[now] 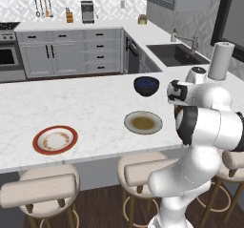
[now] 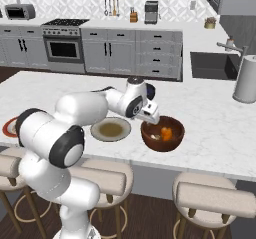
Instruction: Pick the chicken drumstick and mushroom from their plates and place them in the bowl. Then put the bowl in the fridge.
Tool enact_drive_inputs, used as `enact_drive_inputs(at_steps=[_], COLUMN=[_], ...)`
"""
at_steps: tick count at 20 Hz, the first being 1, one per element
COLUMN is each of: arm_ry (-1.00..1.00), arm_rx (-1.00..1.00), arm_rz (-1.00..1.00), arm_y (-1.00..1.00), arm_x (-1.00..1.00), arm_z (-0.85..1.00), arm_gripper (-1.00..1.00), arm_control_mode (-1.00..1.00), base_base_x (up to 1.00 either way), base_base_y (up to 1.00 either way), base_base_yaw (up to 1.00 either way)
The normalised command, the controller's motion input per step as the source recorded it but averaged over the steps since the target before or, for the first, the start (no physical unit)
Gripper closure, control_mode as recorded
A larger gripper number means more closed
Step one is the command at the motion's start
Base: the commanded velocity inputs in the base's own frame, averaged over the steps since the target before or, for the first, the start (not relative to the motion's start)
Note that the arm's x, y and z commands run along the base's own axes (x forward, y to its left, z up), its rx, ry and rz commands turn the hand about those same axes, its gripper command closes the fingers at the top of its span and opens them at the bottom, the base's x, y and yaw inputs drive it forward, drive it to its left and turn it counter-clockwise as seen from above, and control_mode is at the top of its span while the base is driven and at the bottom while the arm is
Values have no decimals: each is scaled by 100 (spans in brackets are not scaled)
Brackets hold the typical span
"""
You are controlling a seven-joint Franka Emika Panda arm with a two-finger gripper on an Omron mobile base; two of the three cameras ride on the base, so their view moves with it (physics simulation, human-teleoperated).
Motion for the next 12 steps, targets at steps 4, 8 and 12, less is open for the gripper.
enact_drive_inputs(at_steps=[4, 8, 12], arm_ry=[8, 26, 30], arm_rx=[2, 4, 2], arm_rz=[13, 4, 3], arm_y=[0, -1, -4], arm_x=[7, 31, 41], arm_z=[0, 0, 0], arm_gripper=[-100, -100, -100], arm_control_mode=[-100, -100, -100], base_base_x=[0, 0, 0], base_base_y=[0, 0, 0], base_base_yaw=[0, 0, 0])
